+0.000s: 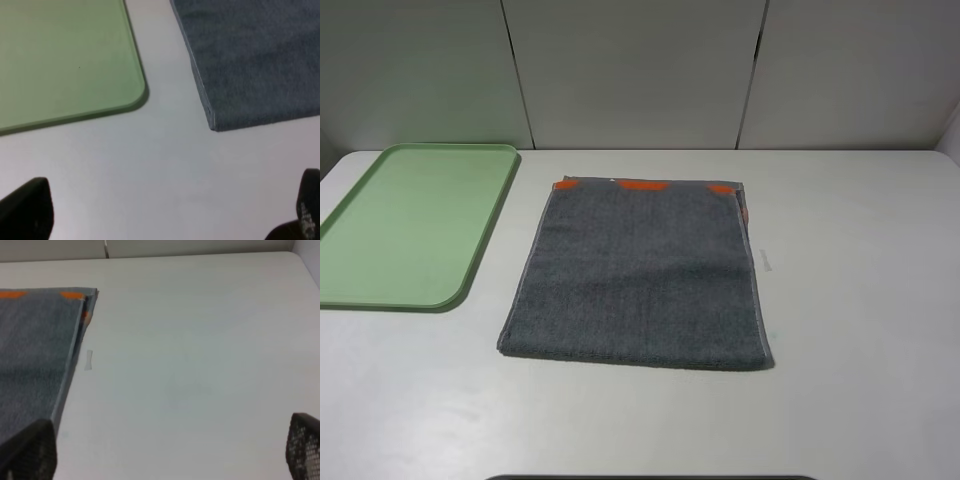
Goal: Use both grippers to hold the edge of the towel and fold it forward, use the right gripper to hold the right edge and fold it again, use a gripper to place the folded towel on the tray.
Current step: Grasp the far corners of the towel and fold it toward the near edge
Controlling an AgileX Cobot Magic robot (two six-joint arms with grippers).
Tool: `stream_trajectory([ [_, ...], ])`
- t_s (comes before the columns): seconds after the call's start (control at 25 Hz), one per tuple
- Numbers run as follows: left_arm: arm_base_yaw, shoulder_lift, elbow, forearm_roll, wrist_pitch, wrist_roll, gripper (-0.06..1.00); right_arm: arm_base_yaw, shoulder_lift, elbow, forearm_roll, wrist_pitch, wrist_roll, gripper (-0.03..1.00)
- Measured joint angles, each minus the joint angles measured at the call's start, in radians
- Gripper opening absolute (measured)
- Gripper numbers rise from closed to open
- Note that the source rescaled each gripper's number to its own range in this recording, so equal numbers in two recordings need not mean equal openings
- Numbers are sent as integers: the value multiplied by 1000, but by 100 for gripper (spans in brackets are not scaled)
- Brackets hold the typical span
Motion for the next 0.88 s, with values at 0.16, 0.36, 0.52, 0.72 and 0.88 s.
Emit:
stream_trajectory([
  [0.16, 0, 0, 0, 0, 0, 0, 99, 0, 0, 0, 0, 0, 0, 100],
  [0.36, 0, 0, 0, 0, 0, 0, 99, 0, 0, 0, 0, 0, 0, 100],
  [0.52, 0, 0, 0, 0, 0, 0, 99, 0, 0, 0, 0, 0, 0, 100],
  [0.72, 0, 0, 0, 0, 0, 0, 99, 0, 0, 0, 0, 0, 0, 100],
  [0.88, 0, 0, 0, 0, 0, 0, 99, 0, 0, 0, 0, 0, 0, 100],
])
